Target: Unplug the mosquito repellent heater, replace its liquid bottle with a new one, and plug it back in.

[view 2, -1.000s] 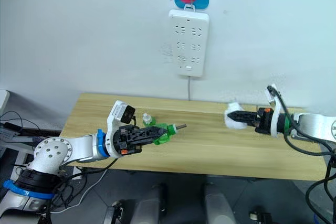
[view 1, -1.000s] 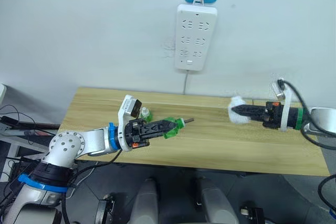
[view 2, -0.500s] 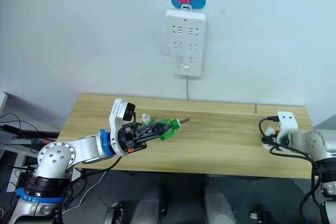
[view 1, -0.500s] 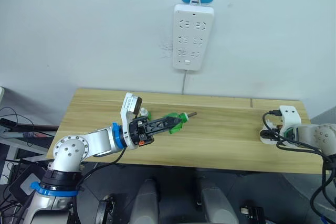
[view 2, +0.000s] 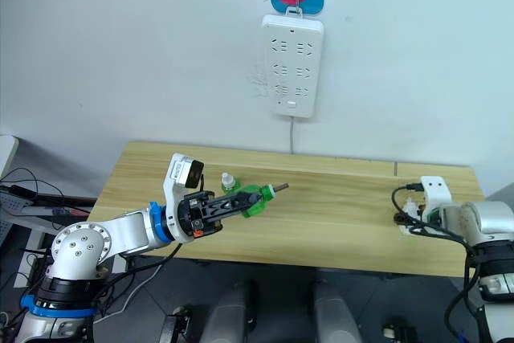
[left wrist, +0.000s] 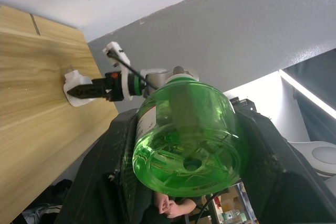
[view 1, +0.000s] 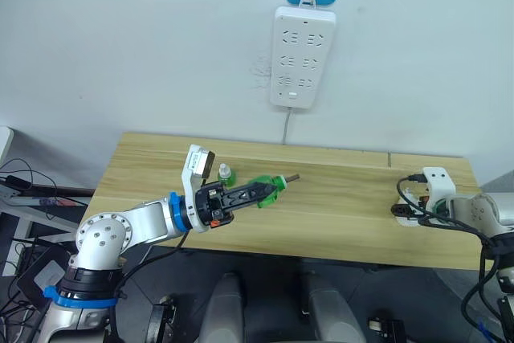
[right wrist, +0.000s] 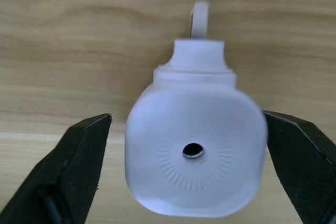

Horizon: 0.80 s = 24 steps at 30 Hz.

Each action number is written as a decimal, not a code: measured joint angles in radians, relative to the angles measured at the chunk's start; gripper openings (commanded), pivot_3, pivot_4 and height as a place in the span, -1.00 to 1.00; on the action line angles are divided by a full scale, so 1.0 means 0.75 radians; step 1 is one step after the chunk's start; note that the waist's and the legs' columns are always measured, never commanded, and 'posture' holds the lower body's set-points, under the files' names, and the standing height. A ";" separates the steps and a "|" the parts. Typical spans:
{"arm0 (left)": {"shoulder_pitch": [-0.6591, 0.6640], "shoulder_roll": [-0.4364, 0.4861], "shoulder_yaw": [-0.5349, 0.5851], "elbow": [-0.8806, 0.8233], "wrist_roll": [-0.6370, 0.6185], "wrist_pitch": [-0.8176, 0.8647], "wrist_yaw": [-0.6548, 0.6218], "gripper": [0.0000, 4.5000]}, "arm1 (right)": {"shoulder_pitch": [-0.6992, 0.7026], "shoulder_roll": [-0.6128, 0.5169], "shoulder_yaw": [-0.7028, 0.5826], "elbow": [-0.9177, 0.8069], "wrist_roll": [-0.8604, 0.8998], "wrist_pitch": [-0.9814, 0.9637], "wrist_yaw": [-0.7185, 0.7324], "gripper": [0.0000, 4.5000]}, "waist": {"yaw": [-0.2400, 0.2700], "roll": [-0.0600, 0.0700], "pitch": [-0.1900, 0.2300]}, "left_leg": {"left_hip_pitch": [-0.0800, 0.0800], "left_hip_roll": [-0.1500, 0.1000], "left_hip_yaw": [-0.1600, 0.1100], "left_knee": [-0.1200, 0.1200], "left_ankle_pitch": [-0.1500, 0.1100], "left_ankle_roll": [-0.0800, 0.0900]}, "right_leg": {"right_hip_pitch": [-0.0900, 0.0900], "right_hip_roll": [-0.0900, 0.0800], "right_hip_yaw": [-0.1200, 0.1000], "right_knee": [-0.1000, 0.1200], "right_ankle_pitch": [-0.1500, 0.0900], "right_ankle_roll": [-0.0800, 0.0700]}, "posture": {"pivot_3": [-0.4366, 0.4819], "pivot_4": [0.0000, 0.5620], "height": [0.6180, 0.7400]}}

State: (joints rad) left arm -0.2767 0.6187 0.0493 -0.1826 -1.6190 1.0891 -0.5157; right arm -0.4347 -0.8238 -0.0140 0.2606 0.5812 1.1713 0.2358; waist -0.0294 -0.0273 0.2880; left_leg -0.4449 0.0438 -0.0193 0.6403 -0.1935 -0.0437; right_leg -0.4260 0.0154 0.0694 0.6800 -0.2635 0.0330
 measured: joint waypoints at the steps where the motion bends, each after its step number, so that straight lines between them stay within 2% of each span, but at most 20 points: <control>1: 0.001 0.000 0.001 0.000 0.013 0.000 -0.004 0.00 | 0.007 -0.011 -0.016 -0.032 -0.002 0.017 0.005 0.99 | 0.000 0.000 0.000 | 0.000 0.000 0.000 0.000 0.000 0.000 | 0.000 0.000 0.000 0.000 0.000 0.000 | -0.06 0.00 1.00; 3: 0.007 0.001 0.009 -0.001 0.085 -0.017 -0.045 0.00 | 0.045 -0.056 -0.075 -0.166 0.001 0.077 0.023 0.99 | 0.000 0.000 0.000 | 0.000 0.000 0.000 0.000 0.000 0.000 | 0.000 0.000 0.000 0.000 0.000 0.000 | -0.09 -0.01 1.00; 4: 0.011 0.006 -0.003 -0.021 0.193 -0.077 -0.087 0.00 | 0.062 -0.071 -0.113 -0.245 0.006 0.110 0.031 0.99 | 0.000 0.000 0.000 | 0.000 0.000 0.000 0.000 0.000 0.000 | 0.000 0.000 0.000 0.000 0.000 0.000 | -0.09 -0.01 1.00; 7: 0.017 0.020 -0.100 -0.091 0.656 -0.394 -0.206 0.00 | 0.068 -0.030 -0.250 -0.460 0.083 0.233 0.038 0.99 | -0.004 0.000 0.000 | 0.002 0.001 0.001 -0.001 0.000 0.000 | 0.001 0.000 0.001 0.000 0.000 0.000 | -0.11 -0.01 1.00; 8: 0.017 0.011 -0.145 -0.100 0.824 -0.534 -0.233 0.00 | 0.053 0.037 -0.327 -0.510 0.130 0.308 0.041 0.99 | -0.004 0.000 0.000 | 0.003 0.001 0.002 -0.001 0.000 0.000 | 0.001 0.001 0.001 0.000 0.000 -0.001 | -0.12 -0.01 1.00; 9: 0.012 -0.023 -0.201 -0.092 1.041 -0.727 -0.239 0.00 | 0.026 0.174 -0.442 -0.575 0.231 0.411 0.046 0.99 | -0.004 0.000 0.000 | 0.004 0.002 0.002 -0.003 0.000 0.000 | 0.002 0.001 0.002 -0.001 0.001 -0.001 | -0.12 -0.01 1.00; 11: -0.012 -0.089 -0.282 -0.055 1.339 -1.011 -0.229 0.00 | 0.010 0.405 -0.583 -0.639 0.434 0.522 0.015 0.99 | -0.001 0.000 0.000 | 0.005 0.002 0.002 -0.004 0.000 -0.001 | 0.003 0.001 0.002 -0.001 0.001 -0.001 | -0.11 0.00 1.00; 12: -0.030 -0.113 -0.327 -0.031 1.506 -1.173 -0.222 0.00 | 0.008 0.541 -0.660 -0.653 0.567 0.558 -0.037 0.99 | 0.000 0.000 0.000 | 0.004 0.002 0.001 -0.005 0.000 -0.001 | 0.003 0.001 0.002 -0.002 0.001 -0.002 | -0.11 0.00 1.00; 14: -0.060 -0.132 -0.386 0.008 1.748 -1.413 -0.195 0.00 | -0.008 0.695 -0.758 -0.653 0.766 0.578 -0.171 0.99 | 0.001 0.001 0.000 | 0.002 0.001 0.003 -0.006 0.000 -0.001 | 0.001 -0.001 0.003 -0.003 0.001 -0.001 | -0.11 0.01 1.00; 16: -0.085 -0.149 -0.422 0.059 1.958 -1.627 -0.156 0.00 | -0.004 0.732 -0.762 -0.653 1.072 0.478 -0.427 0.99 | 0.001 0.001 0.001 | 0.000 0.001 0.005 -0.006 0.000 0.000 | 0.000 -0.005 0.003 -0.005 0.001 -0.002 | -0.11 0.01 1.00; 19: -0.123 -0.186 -0.439 0.136 2.155 -1.863 -0.107 0.00 | 0.037 0.732 -0.588 -0.672 1.534 0.181 -0.836 0.99 | -0.007 0.001 0.001 | -0.004 -0.001 0.004 -0.006 -0.001 0.001 | 0.000 -0.006 0.003 -0.009 0.002 0.001 | -0.11 0.01 1.00; 22: -0.144 -0.206 -0.439 0.192 2.242 -1.995 -0.084 0.00 | 0.043 0.721 -0.416 -0.724 1.759 -0.067 -1.090 0.99 | -0.015 0.001 0.001 | -0.004 -0.001 0.003 -0.006 0.000 0.001 | -0.001 -0.005 0.001 -0.008 0.001 0.002 | -0.11 0.03 1.00; 24: -0.151 -0.210 -0.439 0.213 2.271 -2.050 -0.085 0.00 | 0.042 0.737 -0.349 -0.769 1.801 -0.166 -1.161 0.99 | -0.017 0.001 0.001 | -0.004 0.000 0.001 -0.006 0.000 0.001 | -0.001 -0.002 0.000 -0.007 0.001 0.002 | -0.11 0.03 1.00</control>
State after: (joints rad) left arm -0.3900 0.4614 -0.2797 -0.0229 0.0842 -0.4481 -0.5794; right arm -0.4031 -0.2709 -0.2757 -0.3159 1.9317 1.0471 -0.6347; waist -0.0422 -0.0265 0.2884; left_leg -0.4477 0.0440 -0.0187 0.6355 -0.1939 -0.0432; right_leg -0.4269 0.0136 0.0693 0.6745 -0.2627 0.0347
